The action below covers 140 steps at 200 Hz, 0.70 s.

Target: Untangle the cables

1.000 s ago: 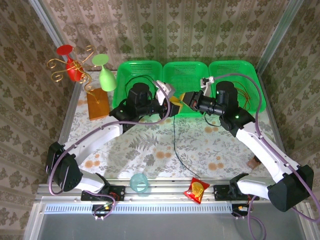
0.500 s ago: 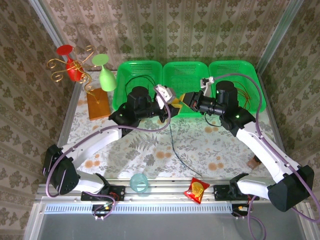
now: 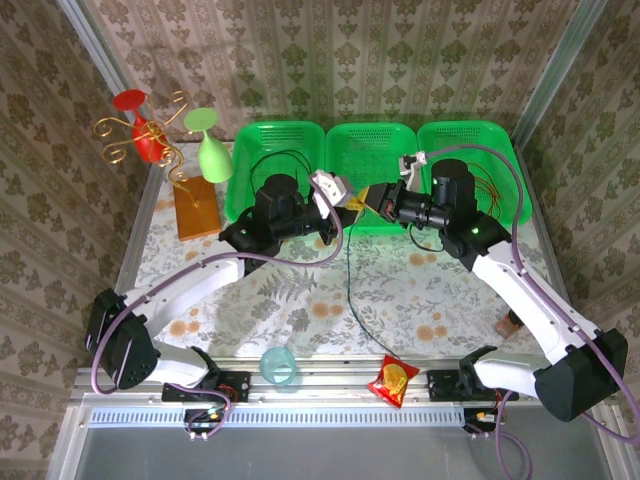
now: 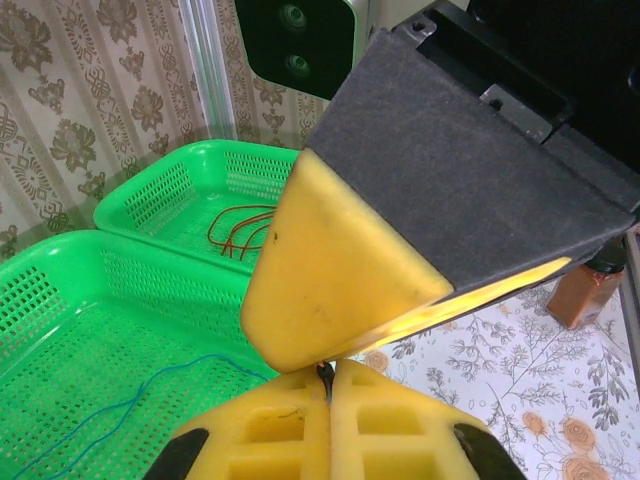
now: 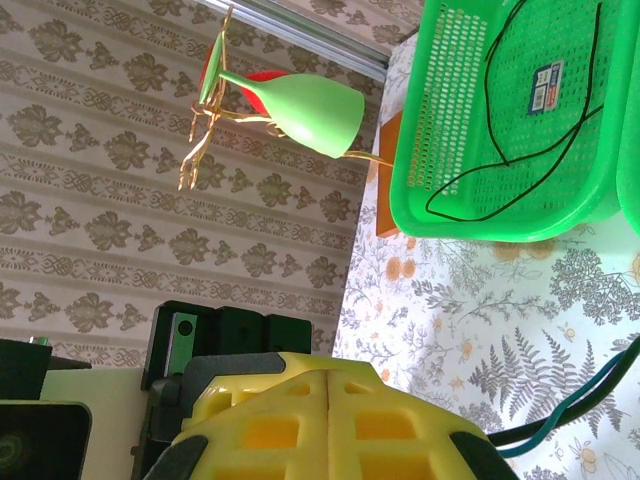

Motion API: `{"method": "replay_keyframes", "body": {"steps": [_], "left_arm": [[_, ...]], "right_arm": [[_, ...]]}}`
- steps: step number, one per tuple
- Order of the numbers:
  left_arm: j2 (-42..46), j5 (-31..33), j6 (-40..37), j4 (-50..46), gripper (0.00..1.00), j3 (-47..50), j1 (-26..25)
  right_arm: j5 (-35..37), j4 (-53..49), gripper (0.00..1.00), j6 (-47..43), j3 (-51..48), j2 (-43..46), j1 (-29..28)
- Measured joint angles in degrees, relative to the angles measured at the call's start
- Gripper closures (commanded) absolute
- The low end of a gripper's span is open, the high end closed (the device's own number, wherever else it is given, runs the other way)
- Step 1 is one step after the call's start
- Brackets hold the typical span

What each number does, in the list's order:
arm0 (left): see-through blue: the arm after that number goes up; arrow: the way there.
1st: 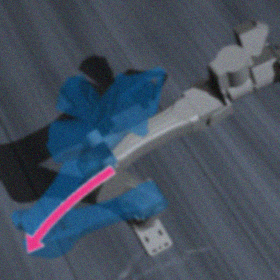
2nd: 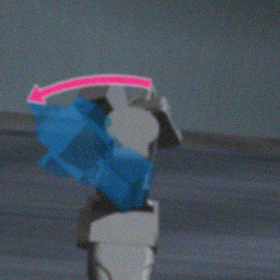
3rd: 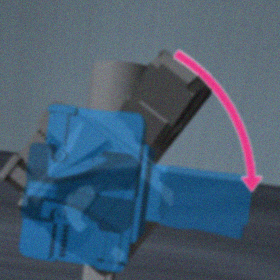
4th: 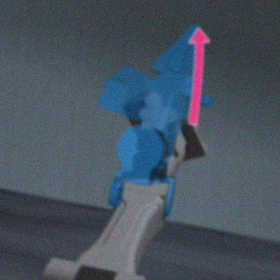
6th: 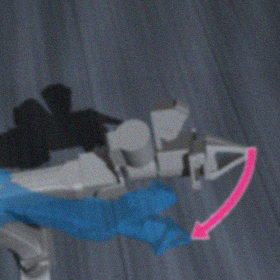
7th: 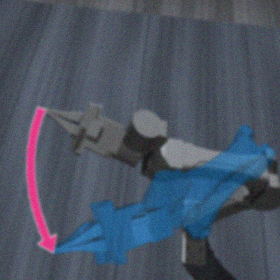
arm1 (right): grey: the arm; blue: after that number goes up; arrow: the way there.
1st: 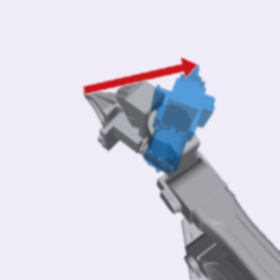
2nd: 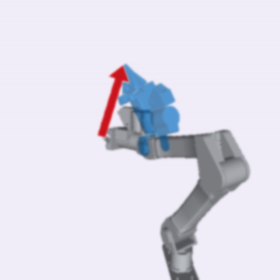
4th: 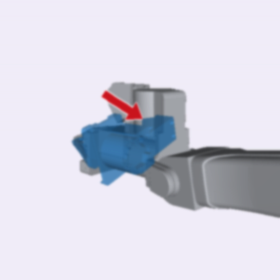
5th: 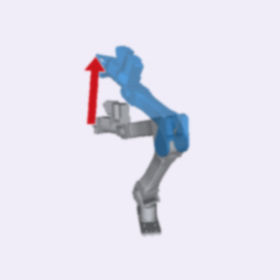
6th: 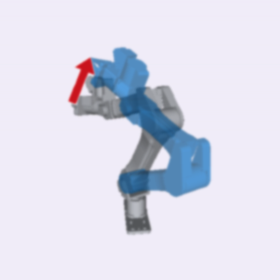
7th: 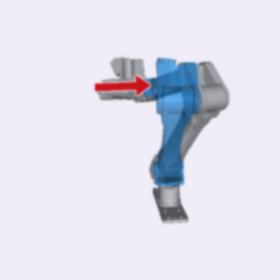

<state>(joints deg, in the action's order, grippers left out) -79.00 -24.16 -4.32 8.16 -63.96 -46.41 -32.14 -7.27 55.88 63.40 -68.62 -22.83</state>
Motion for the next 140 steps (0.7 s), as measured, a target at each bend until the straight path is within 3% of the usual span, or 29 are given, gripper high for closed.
{"method": "replay_keyframes", "body": {"steps": [11, 31, 45, 73, 140], "left_arm": [[0.0, -0.02, 0.02, 0.33, 1.0, 0.26, 0.0], [0.0, 0.0, 0.26, 0.57, 1.0, 0.81, 0.0], [0.02, 0.0, 0.68, 0.87, 1.0, 1.46, 0.0], [0.79, 0.0, 2.01, 1.31, 1.0, 2.51, 0.5], [3.13, -0.02, 4.74, 1.29, 1.0, 2.71, 1.51]], "right_arm": [[0.0, -0.28, 0.89, -0.17, 0.0, 0.0, 0.0], [-0.11, 0.17, 0.48, -0.11, 0.0, 0.07, -0.02], [-0.09, 0.63, 0.36, -0.28, 0.0, 0.42, -0.09], [-0.02, 0.7, 0.35, -0.72, 0.0, 1.25, 0.22], [4.61, -1.66, 0.46, -6.32, -2.32, 4.2, 0.59]]}}
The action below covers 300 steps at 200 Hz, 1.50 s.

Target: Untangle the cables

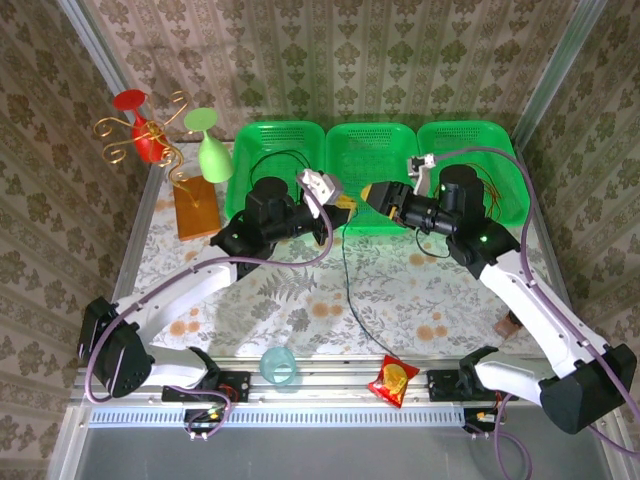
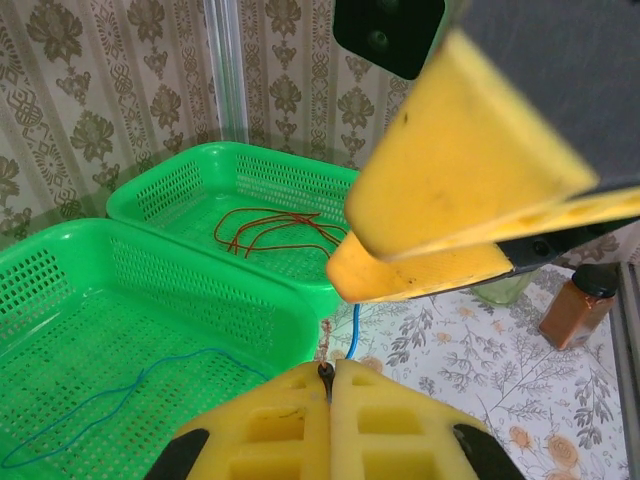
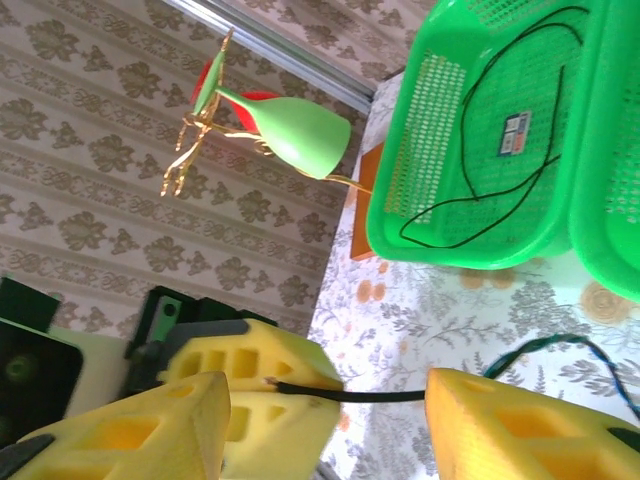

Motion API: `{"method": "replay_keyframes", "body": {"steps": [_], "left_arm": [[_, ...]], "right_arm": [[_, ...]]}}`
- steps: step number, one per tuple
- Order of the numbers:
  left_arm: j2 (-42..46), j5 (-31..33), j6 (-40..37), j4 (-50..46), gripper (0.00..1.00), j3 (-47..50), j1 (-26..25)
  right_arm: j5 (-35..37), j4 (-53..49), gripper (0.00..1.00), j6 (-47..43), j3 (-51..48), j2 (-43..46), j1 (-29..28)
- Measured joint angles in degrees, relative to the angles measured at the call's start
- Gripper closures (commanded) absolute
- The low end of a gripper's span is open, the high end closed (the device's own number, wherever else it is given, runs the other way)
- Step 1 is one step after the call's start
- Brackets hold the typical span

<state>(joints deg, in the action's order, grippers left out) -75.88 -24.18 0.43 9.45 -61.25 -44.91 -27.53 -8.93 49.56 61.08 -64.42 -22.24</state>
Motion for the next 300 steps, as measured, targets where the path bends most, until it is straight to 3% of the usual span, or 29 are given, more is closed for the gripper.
{"method": "replay_keyframes", "body": {"steps": [12, 56, 86, 130, 233, 259, 274, 300], "left_arm": [[0.0, 0.0, 0.04, -0.02, 1.0, 0.02, 0.0], [0.02, 0.02, 0.04, -0.15, 1.0, 0.02, 0.0], [0.28, 0.0, 0.07, -0.44, 1.0, 0.04, 0.0], [0.42, 0.0, 0.42, -0.46, 1.0, 0.11, 0.0], [0.42, 0.02, 1.11, -0.83, 1.0, 0.11, 0.0], [0.42, 0.02, 1.11, -0.83, 1.0, 0.11, 0.02], [0.42, 0.02, 1.11, -0.83, 1.0, 0.11, 0.02], [0.42, 0.02, 1.16, -1.46, 1.0, 0.07, 0.28]], "right_arm": [[0.83, -0.42, 0.45, -0.33, -0.66, 0.26, 0.0], [3.8, -0.44, 0.23, -1.84, -1.92, 1.68, 0.0], [5.07, 2.21, 0.21, -1.84, -3.74, 5.55, 0.0], [7.54, 1.97, 0.37, -3.43, -3.93, 6.75, 0.0], [6.1, 1.05, 0.58, -3.8, -3.93, -2.05, -2.36], [6.12, 1.2, 0.78, -3.43, -3.93, -2.95, -2.47], [6.23, 0.9, 1.0, -3.08, -3.91, -3.08, -2.49], [7.04, -1.55, 1.0, -2.99, -3.08, -3.08, -2.56]]}}
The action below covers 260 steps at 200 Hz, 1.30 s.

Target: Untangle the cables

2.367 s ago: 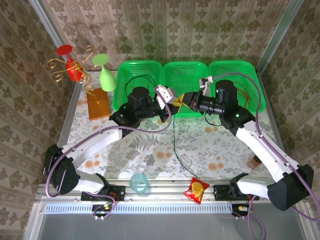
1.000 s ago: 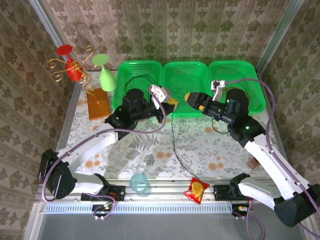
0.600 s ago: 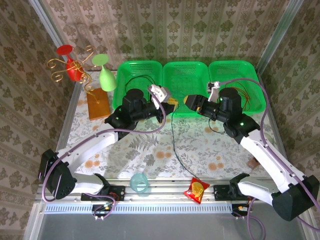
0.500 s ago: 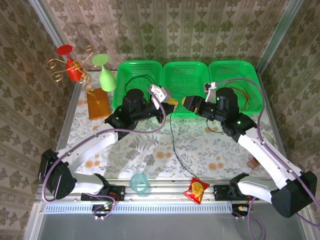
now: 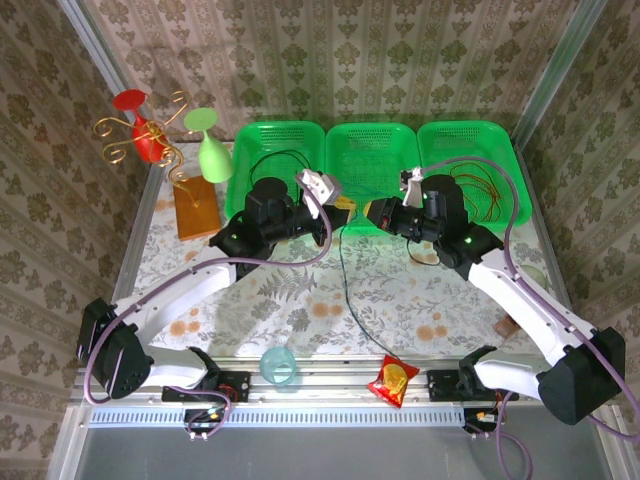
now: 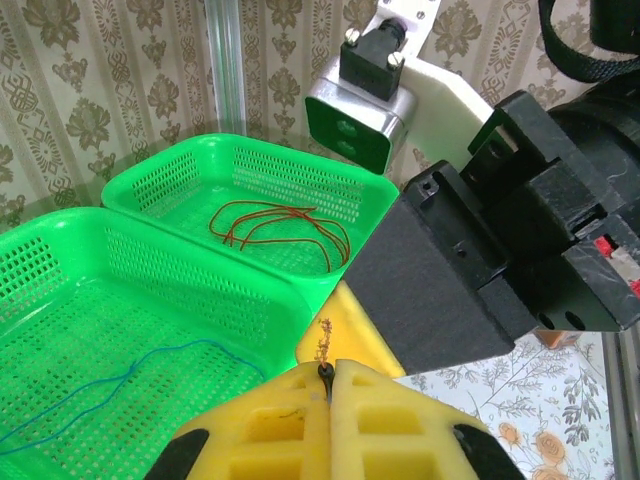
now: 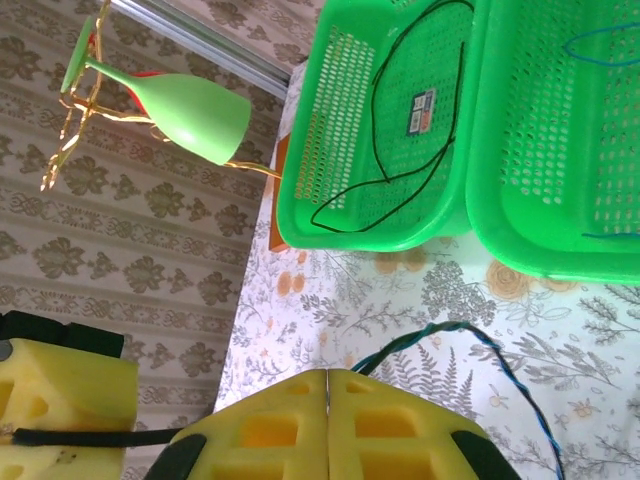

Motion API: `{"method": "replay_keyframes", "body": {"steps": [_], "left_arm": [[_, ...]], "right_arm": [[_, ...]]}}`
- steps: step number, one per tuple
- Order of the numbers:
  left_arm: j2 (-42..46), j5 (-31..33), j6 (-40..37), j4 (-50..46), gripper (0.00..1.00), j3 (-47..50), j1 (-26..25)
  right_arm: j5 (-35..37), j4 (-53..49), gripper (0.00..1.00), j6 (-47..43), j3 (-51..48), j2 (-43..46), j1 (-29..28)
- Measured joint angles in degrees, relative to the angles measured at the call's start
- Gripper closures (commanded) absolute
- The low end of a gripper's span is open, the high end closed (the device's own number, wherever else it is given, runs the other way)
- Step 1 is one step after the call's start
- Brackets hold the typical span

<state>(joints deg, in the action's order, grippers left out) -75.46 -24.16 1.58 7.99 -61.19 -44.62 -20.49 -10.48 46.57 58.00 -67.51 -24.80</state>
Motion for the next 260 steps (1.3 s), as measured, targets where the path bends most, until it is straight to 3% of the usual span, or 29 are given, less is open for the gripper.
{"method": "replay_keyframes", "body": {"steps": [89, 260], "left_arm": [[3.91, 5.6, 1.86, -8.74, 1.0, -7.65, 0.48], [25.16, 31.19, -5.11, -6.36, 1.0, -1.73, 0.48]], "right_arm": [[14.08, -8.0, 1.0, -5.57, 8.0, 9.27, 0.0], [38.38, -11.93, 1.0, -18.67, 12.46, 21.84, 0.76]]}}
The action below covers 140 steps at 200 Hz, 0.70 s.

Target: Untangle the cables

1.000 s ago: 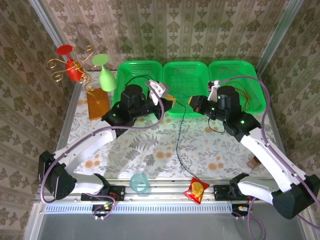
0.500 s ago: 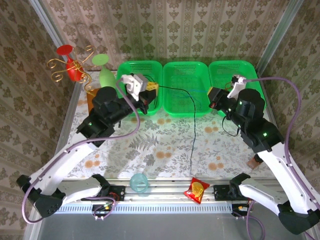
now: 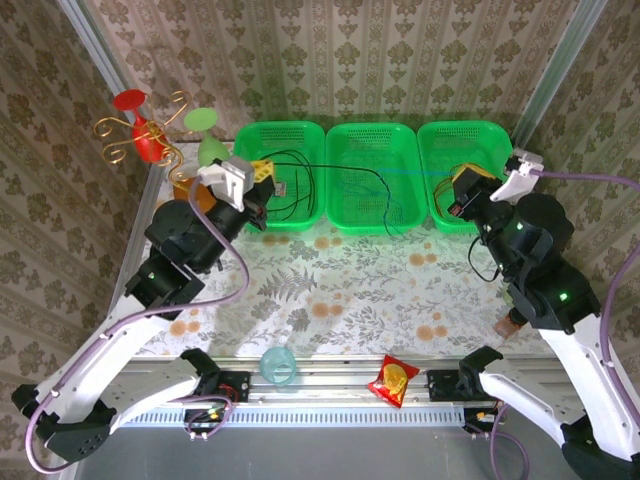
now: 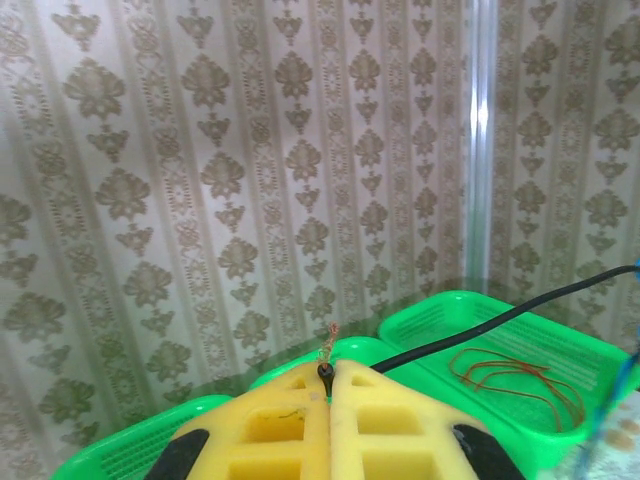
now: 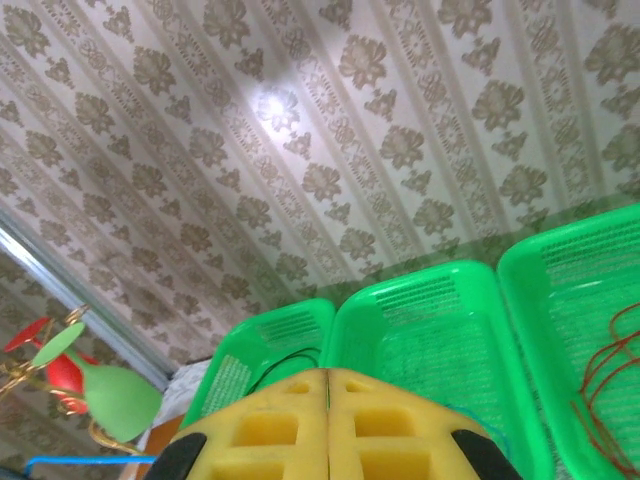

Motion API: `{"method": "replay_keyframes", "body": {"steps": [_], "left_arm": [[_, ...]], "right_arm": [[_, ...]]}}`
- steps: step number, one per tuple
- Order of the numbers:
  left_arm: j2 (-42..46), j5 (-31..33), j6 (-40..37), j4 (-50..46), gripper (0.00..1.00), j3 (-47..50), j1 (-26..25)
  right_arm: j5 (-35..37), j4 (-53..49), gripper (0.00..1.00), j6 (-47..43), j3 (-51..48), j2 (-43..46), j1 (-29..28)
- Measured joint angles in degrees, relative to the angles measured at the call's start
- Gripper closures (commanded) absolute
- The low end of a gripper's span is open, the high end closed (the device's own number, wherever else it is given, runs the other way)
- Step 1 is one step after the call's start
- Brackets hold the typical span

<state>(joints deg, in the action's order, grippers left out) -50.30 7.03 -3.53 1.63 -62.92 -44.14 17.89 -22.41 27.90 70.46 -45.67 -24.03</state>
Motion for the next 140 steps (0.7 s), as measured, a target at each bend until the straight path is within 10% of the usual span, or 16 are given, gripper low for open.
{"method": "replay_keyframes", "body": {"steps": [140], "left_arm": [[8.94, 6.84, 2.45, -14.82, 1.0, 1.68, 11.54]], "right_arm": [[7.41, -3.56, 1.0, -4.07, -2.32, 4.42, 4.72]]}}
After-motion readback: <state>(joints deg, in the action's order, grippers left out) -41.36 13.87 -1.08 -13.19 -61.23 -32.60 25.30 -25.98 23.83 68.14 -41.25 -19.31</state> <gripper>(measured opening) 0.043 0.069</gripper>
